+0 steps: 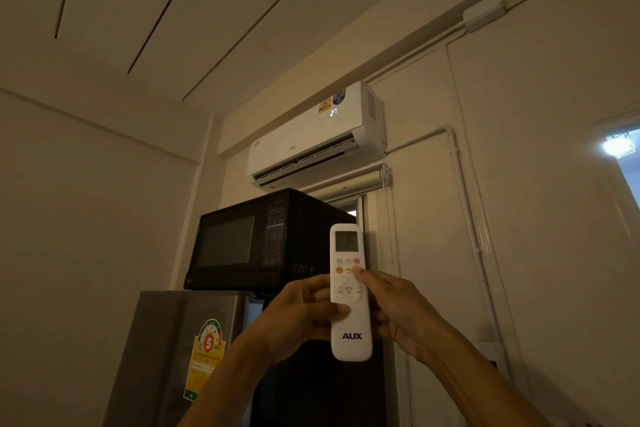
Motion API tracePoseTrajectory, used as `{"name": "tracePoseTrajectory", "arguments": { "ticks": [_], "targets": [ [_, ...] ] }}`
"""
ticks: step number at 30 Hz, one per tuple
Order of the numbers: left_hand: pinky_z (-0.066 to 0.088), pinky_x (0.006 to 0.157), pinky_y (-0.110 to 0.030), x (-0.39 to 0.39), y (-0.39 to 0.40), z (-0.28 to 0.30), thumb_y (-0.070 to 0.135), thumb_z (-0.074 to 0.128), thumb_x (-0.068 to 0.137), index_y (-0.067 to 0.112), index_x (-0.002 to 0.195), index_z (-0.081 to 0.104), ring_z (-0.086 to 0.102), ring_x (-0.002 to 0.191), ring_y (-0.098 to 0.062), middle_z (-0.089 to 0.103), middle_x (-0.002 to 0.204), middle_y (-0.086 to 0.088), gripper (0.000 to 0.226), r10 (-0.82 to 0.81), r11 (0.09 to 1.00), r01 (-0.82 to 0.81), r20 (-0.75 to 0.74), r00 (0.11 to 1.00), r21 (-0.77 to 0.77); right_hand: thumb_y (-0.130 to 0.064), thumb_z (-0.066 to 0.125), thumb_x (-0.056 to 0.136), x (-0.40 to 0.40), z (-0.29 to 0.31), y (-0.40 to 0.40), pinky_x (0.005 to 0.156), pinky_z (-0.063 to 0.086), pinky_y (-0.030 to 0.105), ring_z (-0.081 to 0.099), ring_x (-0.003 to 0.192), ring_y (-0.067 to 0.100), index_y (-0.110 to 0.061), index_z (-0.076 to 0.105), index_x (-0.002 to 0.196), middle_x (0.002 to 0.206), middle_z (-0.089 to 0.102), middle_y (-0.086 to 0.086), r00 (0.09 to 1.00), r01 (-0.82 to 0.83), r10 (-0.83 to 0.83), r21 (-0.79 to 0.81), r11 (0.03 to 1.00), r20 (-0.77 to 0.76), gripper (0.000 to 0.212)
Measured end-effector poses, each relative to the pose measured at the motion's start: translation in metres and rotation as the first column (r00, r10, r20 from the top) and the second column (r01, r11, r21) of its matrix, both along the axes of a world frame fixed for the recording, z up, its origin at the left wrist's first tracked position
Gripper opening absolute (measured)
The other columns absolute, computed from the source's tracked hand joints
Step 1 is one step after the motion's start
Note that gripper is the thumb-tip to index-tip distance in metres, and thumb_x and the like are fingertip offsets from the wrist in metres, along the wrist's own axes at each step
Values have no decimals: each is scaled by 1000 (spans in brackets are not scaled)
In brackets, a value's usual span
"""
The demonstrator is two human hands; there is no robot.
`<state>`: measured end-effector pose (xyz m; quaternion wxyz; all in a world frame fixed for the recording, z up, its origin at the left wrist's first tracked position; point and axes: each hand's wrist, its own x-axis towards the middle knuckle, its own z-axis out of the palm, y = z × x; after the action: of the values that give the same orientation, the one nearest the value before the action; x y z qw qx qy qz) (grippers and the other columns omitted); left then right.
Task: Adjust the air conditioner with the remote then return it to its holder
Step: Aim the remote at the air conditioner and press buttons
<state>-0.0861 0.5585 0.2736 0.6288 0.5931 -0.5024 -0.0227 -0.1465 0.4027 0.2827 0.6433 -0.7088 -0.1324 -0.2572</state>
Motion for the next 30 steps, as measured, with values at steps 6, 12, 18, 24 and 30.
{"name": "tracePoseTrajectory", "arguments": {
  "ticks": [6,12,18,24,30],
  "targets": [
    [60,74,-34,0,-1,1,-8,53,85,19,114,56,69,101,-23,74,104,-3,40,-11,1000,11,-5,1000,-1,-33,57,87,3,1,-2,81,56,50,69,93,29,-24,60,99,103,69,11,1000,7,-7,-4,1000,-5,15],
    [59,73,-32,0,-1,2,-8,53,85,20,113,56,69,100,-22,74,103,-3,40,-17,1000,17,-9,1000,0,-33,57,87,3,2,-2,79,57,49,69,92,29,-23,59,101,103,69,11,1000,10,-10,-4,1000,-11,18],
    [60,72,-32,1,-1,3,-9,53,85,19,113,56,69,99,-22,74,103,-3,40,-13,1000,13,-11,1000,-1,-33,57,87,4,4,-1,76,58,46,69,90,29,-23,59,99,102,69,11,1000,14,-14,1,1000,-13,16],
    [60,74,-33,1,0,3,-8,53,84,18,113,56,69,101,-23,73,106,-5,39,-10,1000,10,-9,1000,-1,-33,57,87,5,4,-1,75,58,46,69,91,29,-24,59,99,103,69,11,1000,16,-16,2,1000,-15,16],
    [60,74,-33,1,1,3,-9,53,85,18,113,56,69,101,-23,74,104,-4,39,-16,1000,16,-10,1000,-7,-34,58,86,4,4,-1,73,59,45,70,91,29,-23,59,103,103,69,12,1000,13,-13,-1,1000,-19,20]
  ]
}}
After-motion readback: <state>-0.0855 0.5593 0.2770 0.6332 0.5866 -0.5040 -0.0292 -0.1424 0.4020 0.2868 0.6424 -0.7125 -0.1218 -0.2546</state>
